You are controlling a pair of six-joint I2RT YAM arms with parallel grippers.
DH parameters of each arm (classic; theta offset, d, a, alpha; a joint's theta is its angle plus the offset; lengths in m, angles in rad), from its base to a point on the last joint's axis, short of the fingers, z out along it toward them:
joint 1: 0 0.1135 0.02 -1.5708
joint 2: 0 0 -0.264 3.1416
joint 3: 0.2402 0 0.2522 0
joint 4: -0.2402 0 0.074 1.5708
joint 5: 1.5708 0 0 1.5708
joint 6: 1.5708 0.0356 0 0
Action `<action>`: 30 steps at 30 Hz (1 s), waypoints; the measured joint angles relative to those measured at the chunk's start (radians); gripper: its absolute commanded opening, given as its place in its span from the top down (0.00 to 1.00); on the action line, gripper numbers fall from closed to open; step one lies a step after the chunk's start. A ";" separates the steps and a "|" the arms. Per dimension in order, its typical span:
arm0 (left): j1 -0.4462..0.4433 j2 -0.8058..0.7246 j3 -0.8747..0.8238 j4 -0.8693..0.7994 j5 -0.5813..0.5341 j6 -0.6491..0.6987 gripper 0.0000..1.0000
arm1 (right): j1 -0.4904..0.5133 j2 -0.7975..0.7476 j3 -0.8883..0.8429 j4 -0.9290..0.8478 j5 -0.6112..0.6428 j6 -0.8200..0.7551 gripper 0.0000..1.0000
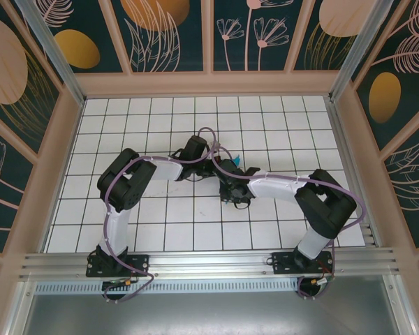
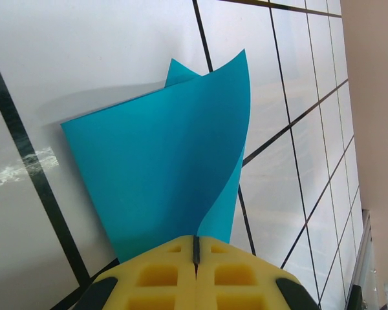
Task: Fold a paper plane with a square sheet of paper (fold left side to right side)
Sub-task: Fold the wing for the fifth time at the center of the table.
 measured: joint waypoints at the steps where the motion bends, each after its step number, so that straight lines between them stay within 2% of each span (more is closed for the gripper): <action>1: 0.000 0.000 0.000 0.000 0.000 0.000 1.00 | 0.000 0.000 0.000 -0.002 0.000 0.000 0.82; 9: 0.006 0.001 0.000 -0.001 0.000 0.001 1.00 | 0.016 0.000 0.011 -0.021 0.011 0.011 0.88; 23: 0.006 0.050 0.045 -0.046 0.004 0.032 1.00 | 0.019 0.007 0.011 -0.026 0.027 0.011 0.87; 30: 0.006 0.052 0.046 -0.045 0.004 0.034 1.00 | 0.021 0.000 0.011 -0.029 0.028 0.000 0.73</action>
